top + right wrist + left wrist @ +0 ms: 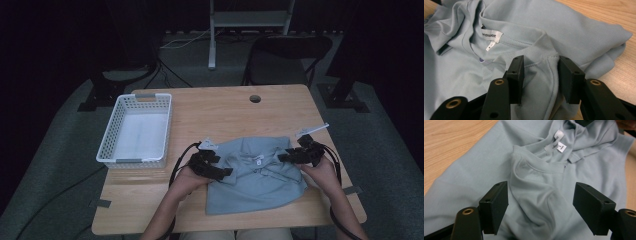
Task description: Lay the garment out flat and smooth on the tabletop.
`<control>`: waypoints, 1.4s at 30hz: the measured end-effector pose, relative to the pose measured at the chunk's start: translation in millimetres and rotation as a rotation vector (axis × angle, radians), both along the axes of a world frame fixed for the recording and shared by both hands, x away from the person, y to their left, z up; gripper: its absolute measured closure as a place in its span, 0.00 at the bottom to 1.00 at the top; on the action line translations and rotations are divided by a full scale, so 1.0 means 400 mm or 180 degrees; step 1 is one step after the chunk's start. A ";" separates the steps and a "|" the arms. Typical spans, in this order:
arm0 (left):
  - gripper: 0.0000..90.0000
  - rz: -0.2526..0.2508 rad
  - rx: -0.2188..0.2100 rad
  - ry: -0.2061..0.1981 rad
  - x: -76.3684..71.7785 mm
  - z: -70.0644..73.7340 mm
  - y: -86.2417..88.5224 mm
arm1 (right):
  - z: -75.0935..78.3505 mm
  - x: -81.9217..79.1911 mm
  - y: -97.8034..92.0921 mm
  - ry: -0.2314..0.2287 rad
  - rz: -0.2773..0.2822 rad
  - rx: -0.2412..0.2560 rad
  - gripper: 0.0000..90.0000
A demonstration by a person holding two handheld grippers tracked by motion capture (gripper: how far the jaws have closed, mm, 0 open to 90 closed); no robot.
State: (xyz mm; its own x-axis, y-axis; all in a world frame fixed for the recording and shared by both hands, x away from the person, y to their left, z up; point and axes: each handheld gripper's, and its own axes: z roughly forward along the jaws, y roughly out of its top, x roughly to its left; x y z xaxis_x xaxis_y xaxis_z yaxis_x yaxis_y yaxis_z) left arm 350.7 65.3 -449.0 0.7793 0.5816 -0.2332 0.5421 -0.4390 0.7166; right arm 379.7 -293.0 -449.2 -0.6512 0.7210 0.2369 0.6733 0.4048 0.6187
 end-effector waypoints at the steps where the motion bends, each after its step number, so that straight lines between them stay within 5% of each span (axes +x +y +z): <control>1: 0.33 0.0032 0.0018 0.0023 0.010 -0.004 -0.005 | 0.000 0.000 -0.001 0.0003 0.0001 -0.0001 0.64; 14: 0.33 0.0016 0.0049 0.0262 0.057 -0.046 -0.041 | -0.003 0.004 -0.004 0.0040 0.0062 -0.0004 0.62; 25: 0.40 -0.0128 0.0341 0.0049 0.065 -0.049 -0.069 | 0.001 -0.015 0.002 0.0075 0.0176 -0.0051 0.65; 29: 0.49 -0.0147 0.0409 -0.0021 0.063 -0.048 -0.080 | 0.000 -0.023 0.011 0.0047 0.0207 -0.0134 0.72; 35: 0.65 -0.0200 0.0614 -0.0319 0.047 -0.045 -0.105 | 0.001 -0.027 0.015 0.0016 0.0192 -0.0188 0.77; 42: 0.94 -0.0245 0.0563 -0.0281 0.038 -0.026 -0.090 | 0.010 -0.037 0.012 -0.0066 0.0185 -0.0212 0.95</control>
State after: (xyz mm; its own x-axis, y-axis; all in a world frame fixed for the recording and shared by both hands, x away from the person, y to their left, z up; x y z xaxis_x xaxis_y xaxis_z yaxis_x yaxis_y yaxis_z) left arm 365.9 29.3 -459.3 0.8360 0.5453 -0.0615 0.4404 -0.6000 0.6679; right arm 365.0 -288.3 -445.3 -0.6966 0.6956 0.1758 0.6348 0.4834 0.6028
